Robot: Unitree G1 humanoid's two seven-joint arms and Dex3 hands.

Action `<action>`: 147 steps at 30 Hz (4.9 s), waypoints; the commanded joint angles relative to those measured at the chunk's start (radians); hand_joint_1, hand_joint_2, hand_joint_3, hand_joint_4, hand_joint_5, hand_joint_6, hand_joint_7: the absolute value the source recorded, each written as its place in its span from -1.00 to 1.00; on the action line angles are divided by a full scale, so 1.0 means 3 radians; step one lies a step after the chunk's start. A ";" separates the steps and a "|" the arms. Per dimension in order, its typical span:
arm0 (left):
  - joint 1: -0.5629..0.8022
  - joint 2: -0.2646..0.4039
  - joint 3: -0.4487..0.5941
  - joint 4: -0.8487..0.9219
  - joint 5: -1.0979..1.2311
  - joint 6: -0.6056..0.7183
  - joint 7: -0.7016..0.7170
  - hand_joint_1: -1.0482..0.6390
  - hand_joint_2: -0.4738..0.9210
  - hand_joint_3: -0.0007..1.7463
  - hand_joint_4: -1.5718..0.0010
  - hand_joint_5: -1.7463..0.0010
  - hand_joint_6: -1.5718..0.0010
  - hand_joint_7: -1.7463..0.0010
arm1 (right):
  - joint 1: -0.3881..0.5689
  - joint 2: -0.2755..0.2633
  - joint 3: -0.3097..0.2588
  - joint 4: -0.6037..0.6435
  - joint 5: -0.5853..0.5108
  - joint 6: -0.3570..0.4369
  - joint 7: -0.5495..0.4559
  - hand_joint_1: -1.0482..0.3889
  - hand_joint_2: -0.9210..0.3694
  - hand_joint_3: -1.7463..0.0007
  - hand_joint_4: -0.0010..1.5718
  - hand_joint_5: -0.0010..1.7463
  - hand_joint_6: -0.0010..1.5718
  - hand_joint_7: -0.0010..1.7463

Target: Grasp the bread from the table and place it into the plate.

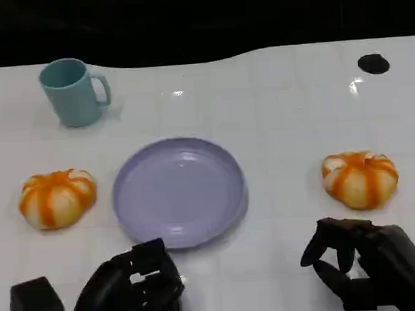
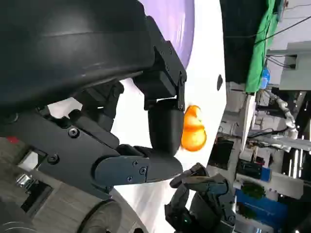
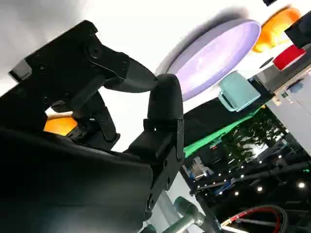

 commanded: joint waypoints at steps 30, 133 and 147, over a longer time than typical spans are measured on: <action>-0.0022 0.0062 0.0031 0.0006 -0.0009 -0.0024 -0.0034 -0.45 0.69 -0.32 0.01 -1.00 0.03 -0.62 | -0.0038 -0.0055 -0.0062 -0.0008 0.0065 -0.0021 -0.0058 0.16 -0.39 -0.10 0.05 0.91 0.02 0.21; 0.0077 0.0024 0.0009 -0.0134 0.0015 0.0042 0.0022 -0.43 0.68 -0.31 0.01 -1.00 0.04 -0.62 | -0.1602 -0.0275 0.0591 0.1170 -0.0354 0.1599 -0.0250 0.32 -0.47 0.16 0.15 1.00 0.02 0.74; 0.0098 0.0034 0.0015 -0.0153 0.0007 0.0056 0.0009 -0.44 0.68 -0.30 0.00 -1.00 0.03 -0.63 | -0.1279 -0.0048 0.0421 0.0191 0.0058 0.1254 -0.0005 0.40 -0.03 -0.52 0.23 1.00 0.05 0.79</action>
